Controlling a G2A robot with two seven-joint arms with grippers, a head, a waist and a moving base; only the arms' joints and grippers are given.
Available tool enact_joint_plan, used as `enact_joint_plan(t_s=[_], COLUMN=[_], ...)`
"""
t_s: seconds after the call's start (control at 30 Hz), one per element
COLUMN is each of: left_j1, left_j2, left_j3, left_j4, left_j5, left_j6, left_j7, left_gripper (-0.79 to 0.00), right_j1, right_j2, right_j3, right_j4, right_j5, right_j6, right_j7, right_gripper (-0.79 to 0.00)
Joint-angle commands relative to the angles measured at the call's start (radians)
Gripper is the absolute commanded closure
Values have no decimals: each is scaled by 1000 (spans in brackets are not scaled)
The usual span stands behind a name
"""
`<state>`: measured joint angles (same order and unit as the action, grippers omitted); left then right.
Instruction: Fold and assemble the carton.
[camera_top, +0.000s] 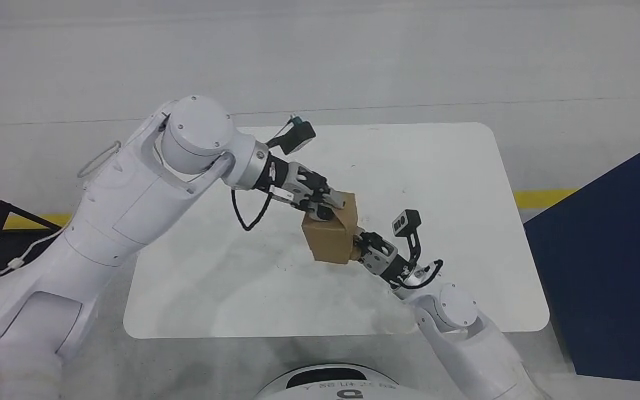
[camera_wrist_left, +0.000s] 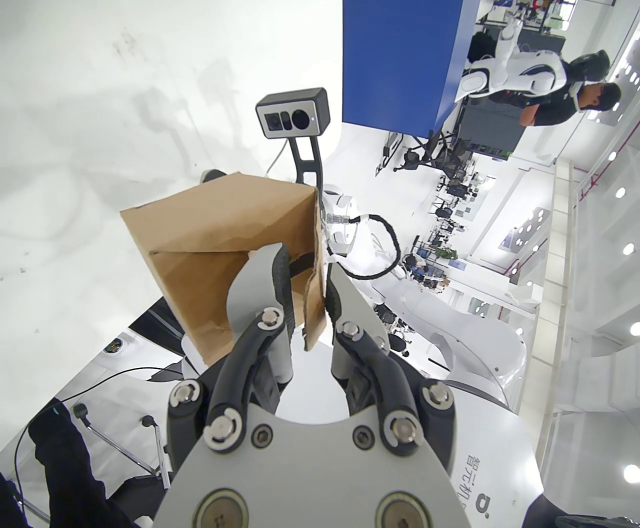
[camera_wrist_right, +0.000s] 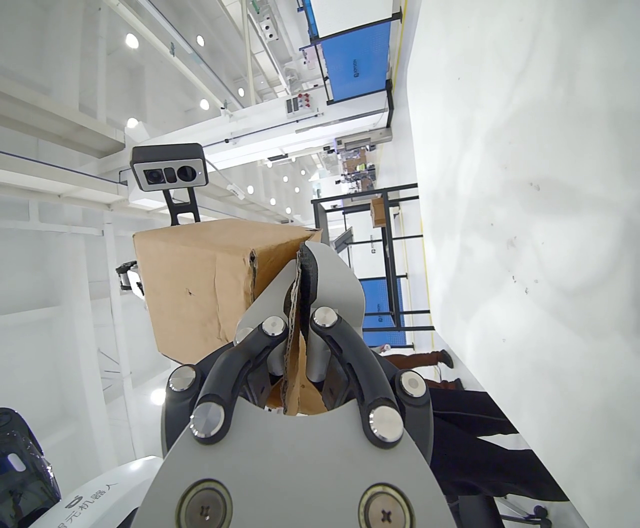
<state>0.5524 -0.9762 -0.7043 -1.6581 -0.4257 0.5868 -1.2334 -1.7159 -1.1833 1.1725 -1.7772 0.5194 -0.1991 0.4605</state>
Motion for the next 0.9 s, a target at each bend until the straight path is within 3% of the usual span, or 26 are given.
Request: enact_joint_plan(t_s=[0.0, 0.2, 0.27, 0.33, 0.53, 0.57, 0.63, 0.73, 0.87], left_j1=[-3, -21, -29, -49, -162, -176, -187, -188, -185], left_j2=[14, 61, 75, 90, 129, 134, 142, 151, 160], left_j3=[0, -1, 14, 58, 110, 102, 90, 86, 89], left_j4=[-2, -21, -29, -31, -18, -18, -24, -33, -35], left_j5=[-2, -27, -36, -29, -103, -116, -142, -151, -155], left_j6=[-1, -3, -8, -22, -23, -15, -2, 5, 5], left_j7=[-1, -3, -8, -22, -23, -15, -2, 5, 6], left_gripper=[-369, -403, -536, -610, -533, -366, -308, -265, -283], right_j1=[0, 8, 11, 13, 9, 7, 3, -3, -8], right_j2=[0, -3, -3, -4, -4, -4, -4, -4, -3], right_j3=[-1, -8, -10, -11, -10, -9, -7, -4, 0], right_j4=[2, 8, 8, 7, -3, -3, -3, -3, -4], right_j5=[2, 1, 0, -4, -11, -11, -9, -6, -2], right_j6=[-2, -2, 1, 5, 9, 7, 5, -2, -4], right_j7=[0, 0, -2, -4, -16, -16, -18, -19, -19], right_gripper=[0, 0, 0, 0, 0, 0, 0, 0, 0])
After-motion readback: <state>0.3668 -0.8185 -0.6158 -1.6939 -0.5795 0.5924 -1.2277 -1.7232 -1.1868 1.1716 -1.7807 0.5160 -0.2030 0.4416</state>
